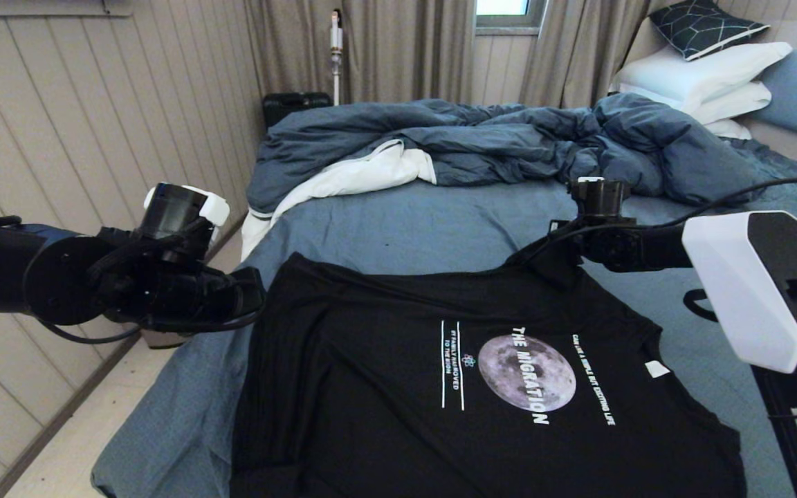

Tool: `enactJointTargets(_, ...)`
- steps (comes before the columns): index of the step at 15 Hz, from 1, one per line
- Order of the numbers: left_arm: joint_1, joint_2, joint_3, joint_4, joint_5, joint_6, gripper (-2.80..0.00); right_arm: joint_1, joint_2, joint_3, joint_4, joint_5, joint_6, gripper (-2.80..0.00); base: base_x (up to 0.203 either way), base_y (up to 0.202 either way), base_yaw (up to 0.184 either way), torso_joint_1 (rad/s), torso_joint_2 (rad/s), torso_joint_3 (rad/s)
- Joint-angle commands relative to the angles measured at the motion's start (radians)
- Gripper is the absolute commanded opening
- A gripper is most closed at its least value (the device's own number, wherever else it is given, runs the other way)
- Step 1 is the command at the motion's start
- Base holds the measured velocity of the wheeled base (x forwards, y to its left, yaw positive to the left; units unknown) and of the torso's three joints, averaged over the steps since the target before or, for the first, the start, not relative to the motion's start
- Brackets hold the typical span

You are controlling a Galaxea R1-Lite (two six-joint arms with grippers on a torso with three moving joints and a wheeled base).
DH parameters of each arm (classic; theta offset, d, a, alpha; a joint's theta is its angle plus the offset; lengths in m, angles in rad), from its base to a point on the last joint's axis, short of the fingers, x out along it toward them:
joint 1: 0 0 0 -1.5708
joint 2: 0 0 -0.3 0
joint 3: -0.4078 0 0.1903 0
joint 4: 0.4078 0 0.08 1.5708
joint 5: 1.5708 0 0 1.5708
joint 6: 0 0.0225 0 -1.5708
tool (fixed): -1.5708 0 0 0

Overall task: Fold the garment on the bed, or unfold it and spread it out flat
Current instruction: Unford the black T-shirt

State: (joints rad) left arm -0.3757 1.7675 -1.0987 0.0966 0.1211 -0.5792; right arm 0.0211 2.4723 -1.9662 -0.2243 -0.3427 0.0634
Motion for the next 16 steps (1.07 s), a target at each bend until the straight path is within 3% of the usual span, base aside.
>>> enactJointTargets(1,0.000,-0.007,0.002,0.000,0.000,-0.004,-2.80,0.002,-0.010,-0.002,-0.002,0.003,-0.005,0.00,0.000,0.000,0.000,0.000,0.00,0.000)
enactJointTargets(8,0.000,-0.031,0.005,0.000,0.002,-0.007,-2.80,0.003,-0.072,0.019,0.010,0.005,0.016,0.00,0.000,0.000,0.000,0.000,0.00,0.000)
enactJointTargets(11,0.000,-0.037,0.009,0.000,0.002,-0.010,-2.80,0.034,-0.145,0.098,0.221,0.028,0.099,0.00,0.000,0.000,0.000,0.000,0.00,0.000)
enactJointTargets(12,0.000,-0.038,0.010,0.000,0.002,-0.010,-2.80,0.038,-0.166,0.126,0.272,0.053,0.122,-1.55,0.000,0.000,0.000,0.000,0.00,0.000)
enactJointTargets(13,0.000,-0.040,0.013,0.000,0.002,-0.010,-2.80,0.038,-0.180,0.136,0.325,0.087,0.127,-2.80,0.000,0.000,0.000,0.000,0.00,0.000)
enactJointTargets(16,0.000,-0.040,0.016,0.000,0.000,-0.010,-2.80,0.036,-0.161,0.101,0.424,0.126,0.131,-2.80,0.000,0.000,0.000,0.000,0.00,0.000)
